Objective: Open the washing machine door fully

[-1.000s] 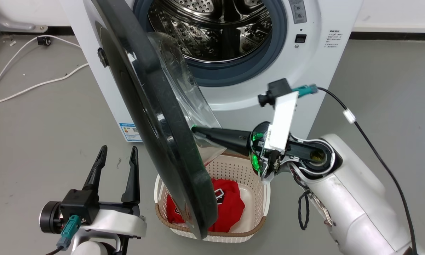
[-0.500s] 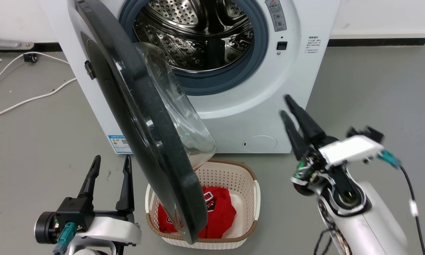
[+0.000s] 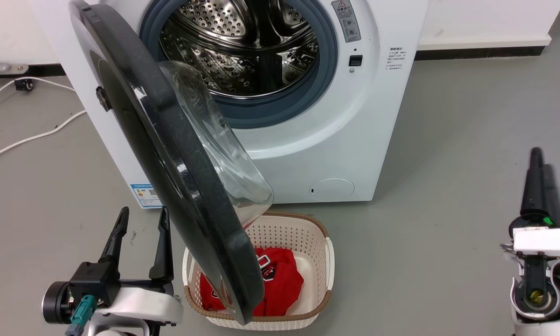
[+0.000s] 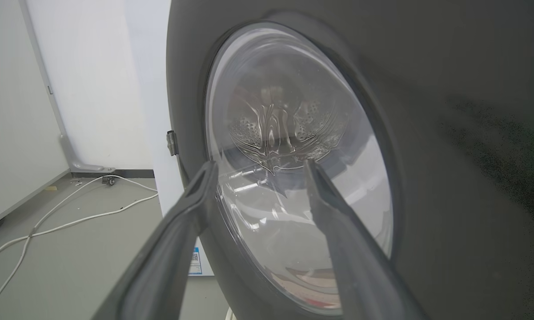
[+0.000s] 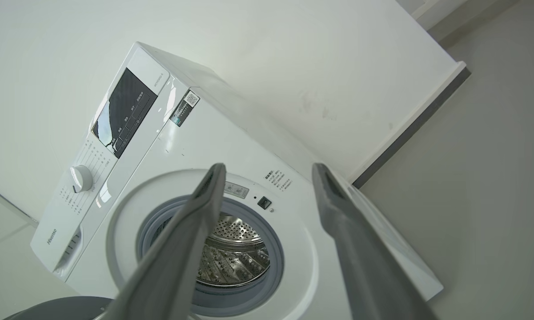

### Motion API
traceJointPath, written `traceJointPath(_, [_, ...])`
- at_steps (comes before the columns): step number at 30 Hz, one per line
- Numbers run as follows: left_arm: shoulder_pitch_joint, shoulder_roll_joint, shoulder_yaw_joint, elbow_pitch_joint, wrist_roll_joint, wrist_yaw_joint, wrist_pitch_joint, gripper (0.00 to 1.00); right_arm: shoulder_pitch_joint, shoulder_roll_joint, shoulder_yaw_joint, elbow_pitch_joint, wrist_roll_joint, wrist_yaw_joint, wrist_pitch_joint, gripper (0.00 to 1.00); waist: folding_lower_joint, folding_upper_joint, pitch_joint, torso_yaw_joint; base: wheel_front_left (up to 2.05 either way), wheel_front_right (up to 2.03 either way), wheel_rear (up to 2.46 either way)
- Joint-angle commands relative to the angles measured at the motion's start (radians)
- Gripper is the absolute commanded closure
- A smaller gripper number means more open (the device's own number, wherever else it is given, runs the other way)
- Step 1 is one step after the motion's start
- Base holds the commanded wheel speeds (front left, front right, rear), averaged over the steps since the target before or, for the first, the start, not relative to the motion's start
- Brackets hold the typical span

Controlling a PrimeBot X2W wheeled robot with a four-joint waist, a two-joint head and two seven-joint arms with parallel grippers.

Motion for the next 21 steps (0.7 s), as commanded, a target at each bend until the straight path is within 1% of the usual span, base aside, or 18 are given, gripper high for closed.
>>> traceJointPath(1, [0.009, 0.0, 0.001, -0.003, -0.004, 0.002, -0.002, 0.0, 0.024, 0.021, -0.029, -0.043, -0.124, 0.003, -0.001, 0.0, 0.0, 0.0, 0.003, -0.001, 0.0, 0.0, 0.0])
traceJointPath(4, [0.002, 0.0, 0.003, -0.006, -0.004, 0.001, -0.002, 0.0, 0.053, 0.037, -0.068, -0.152, -0.383, 0.002, -0.001, 0.0, 0.0, 0.0, 0.009, -0.003, 0.0, 0.0, 0.0])
traceJointPath(5, [0.002, 0.0, 0.003, -0.006, -0.004, 0.001, -0.002, 0.0, 0.053, 0.037, -0.068, -0.152, -0.383, 0.002, -0.001, 0.0, 0.0, 0.0, 0.009, -0.003, 0.0, 0.0, 0.0])
traceJointPath(8, [-0.005, 0.0, 0.005, -0.007, -0.002, 0.001, -0.002, 0.0, 0.084, 0.046, -0.04, -0.251, -0.593, 0.001, -0.001, 0.0, 0.0, 0.0, 0.015, -0.003, 0.0, 0.0, 0.0])
traceJointPath(11, [-0.011, 0.0, 0.007, -0.007, 0.001, 0.001, -0.002, 0.0, 0.125, 0.046, 0.013, -0.317, -0.72, 0.001, -0.001, 0.0, 0.0, 0.0, 0.017, -0.001, 0.0, 0.0, 0.0])
traceJointPath(16, [-0.017, 0.0, 0.004, -0.007, 0.007, 0.001, -0.002, 0.0, 0.2, 0.045, 0.081, -0.341, -0.839, 0.001, -0.001, 0.0, 0.0, 0.0, 0.016, 0.008, 0.0, 0.0, 0.0])
traceJointPath(21, [-0.017, -0.001, 0.01, -0.012, 0.007, 0.001, -0.002, 0.0, 0.268, 0.046, 0.09, -0.307, -0.913, 0.001, -0.001, 0.0, 0.0, 0.0, 0.016, 0.015, 0.0, 0.0, 0.0])
